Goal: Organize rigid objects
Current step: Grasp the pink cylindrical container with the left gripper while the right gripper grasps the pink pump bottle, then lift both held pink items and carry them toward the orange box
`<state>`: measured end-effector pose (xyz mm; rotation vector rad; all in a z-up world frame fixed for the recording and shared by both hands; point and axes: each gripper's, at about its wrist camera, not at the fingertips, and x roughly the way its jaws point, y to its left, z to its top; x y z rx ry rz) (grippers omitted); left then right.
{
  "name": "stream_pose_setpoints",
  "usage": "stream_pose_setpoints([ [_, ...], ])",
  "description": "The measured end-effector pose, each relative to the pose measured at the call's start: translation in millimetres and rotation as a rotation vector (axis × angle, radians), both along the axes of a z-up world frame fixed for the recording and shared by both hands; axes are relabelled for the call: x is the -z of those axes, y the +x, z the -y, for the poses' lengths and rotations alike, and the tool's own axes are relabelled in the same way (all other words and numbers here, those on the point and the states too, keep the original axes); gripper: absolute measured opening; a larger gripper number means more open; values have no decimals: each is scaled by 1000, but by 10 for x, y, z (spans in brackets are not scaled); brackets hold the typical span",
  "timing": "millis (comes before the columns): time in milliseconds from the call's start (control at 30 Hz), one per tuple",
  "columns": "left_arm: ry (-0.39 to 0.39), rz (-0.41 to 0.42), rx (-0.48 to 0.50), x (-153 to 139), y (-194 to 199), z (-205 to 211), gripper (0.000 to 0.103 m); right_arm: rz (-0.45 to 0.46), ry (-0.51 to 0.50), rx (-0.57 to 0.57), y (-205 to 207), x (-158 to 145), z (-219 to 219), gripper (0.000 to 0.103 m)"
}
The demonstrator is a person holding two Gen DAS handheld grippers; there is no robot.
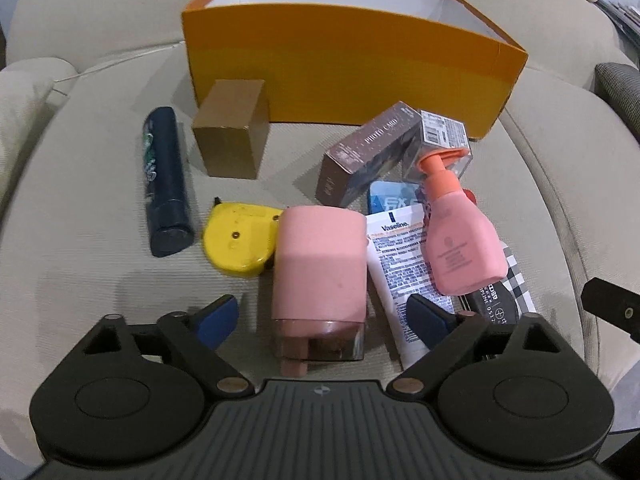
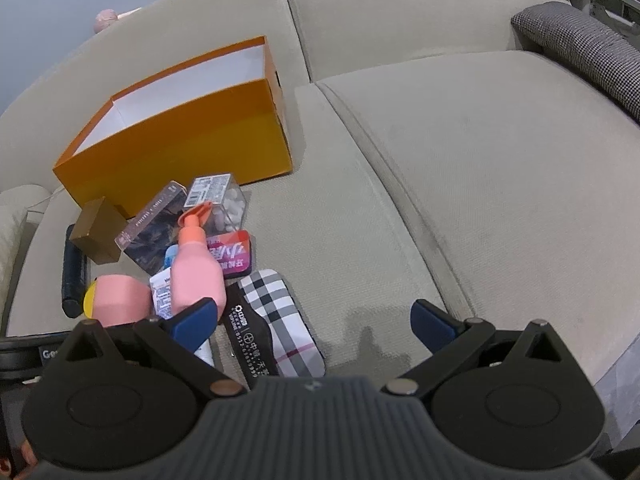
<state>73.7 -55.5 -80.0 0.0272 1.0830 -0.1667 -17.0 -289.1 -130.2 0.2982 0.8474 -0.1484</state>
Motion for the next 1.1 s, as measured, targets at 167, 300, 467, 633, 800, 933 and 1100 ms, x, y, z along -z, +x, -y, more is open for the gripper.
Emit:
stream_pose_setpoints([
  [167,-44,-37,-12,108,87,-47,83,-4,6,10,13,25,24,102],
  [300,-59,-48,-24,162,128,-90,71,-7,5,-11,42,39,-18,102],
  [467,-86,-44,-49,167,104,-158,63,27,3,-144,229,4,-202,102],
  [633,-83,-41,-69,109,83,-206,63,60,-7,-274,483,-42,-419,102],
  [800,-89,-25,-66,58,21,-279,63,-5,23,-353,766,142,-510,73],
  [933,-89,-27,-61,37,-42,-300,63,-54,87,-328,881,316,-445,65],
  [1100,-79,-31,-53,57,-82,-302,63,-66,52,-388,879,394,-596,59],
])
